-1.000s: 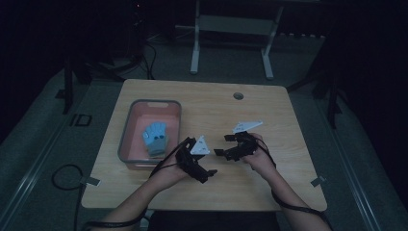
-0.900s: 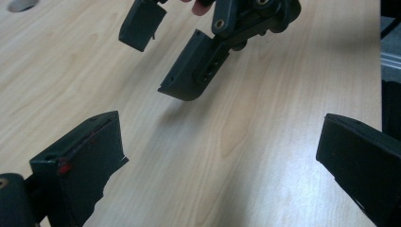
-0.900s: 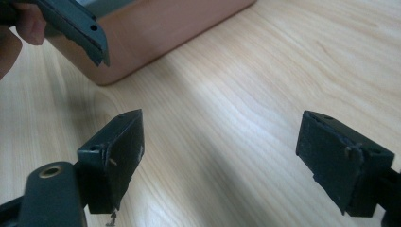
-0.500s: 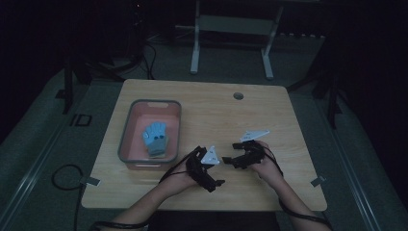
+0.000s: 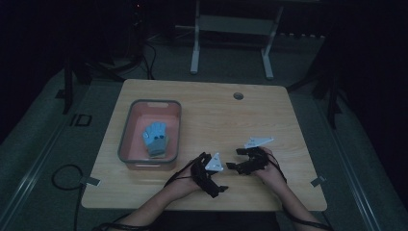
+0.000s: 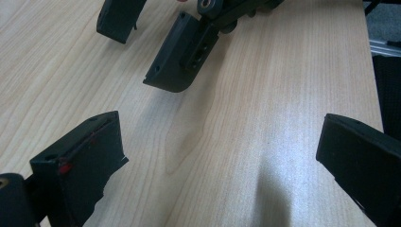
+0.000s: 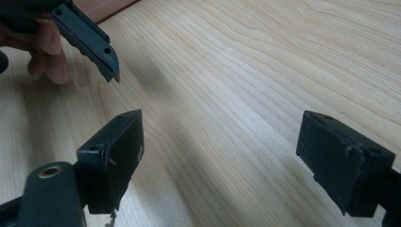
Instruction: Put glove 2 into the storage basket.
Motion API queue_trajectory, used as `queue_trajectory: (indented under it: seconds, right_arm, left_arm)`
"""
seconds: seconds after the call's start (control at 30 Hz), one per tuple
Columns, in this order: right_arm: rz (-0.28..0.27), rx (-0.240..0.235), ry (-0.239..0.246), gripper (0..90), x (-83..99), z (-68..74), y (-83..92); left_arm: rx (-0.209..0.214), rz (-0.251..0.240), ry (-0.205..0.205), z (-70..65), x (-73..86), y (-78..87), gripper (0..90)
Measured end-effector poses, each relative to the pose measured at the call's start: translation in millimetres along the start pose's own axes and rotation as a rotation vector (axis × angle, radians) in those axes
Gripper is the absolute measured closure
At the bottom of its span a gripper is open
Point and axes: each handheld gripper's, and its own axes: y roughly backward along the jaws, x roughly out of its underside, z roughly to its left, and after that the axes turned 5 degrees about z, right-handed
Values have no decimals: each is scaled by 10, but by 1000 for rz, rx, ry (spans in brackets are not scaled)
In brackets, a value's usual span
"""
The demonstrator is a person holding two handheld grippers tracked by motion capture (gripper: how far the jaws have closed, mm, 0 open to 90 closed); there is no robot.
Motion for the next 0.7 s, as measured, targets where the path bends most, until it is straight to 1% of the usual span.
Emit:
queue_trajectory:
  seconds: [0.17,0.3,0.37,0.57,0.7]
  right_arm:
    - [-14,2,-3,156,49,-8,0]
    - [-3,1,4,156,81,-11,-19]
    - [0,5,11,156,91,-13,-30]
    - [-1,21,25,155,94,-9,-35]
    - [-2,30,18,156,97,-20,-31]
  left_arm:
    - [2,5,-8,-8,22,-43,17]
    - [11,10,-6,-14,42,-74,17]
    - [7,14,-11,-18,46,-81,17]
    - [9,-1,0,-15,57,-74,17]
    - [10,-14,4,-14,65,-64,17]
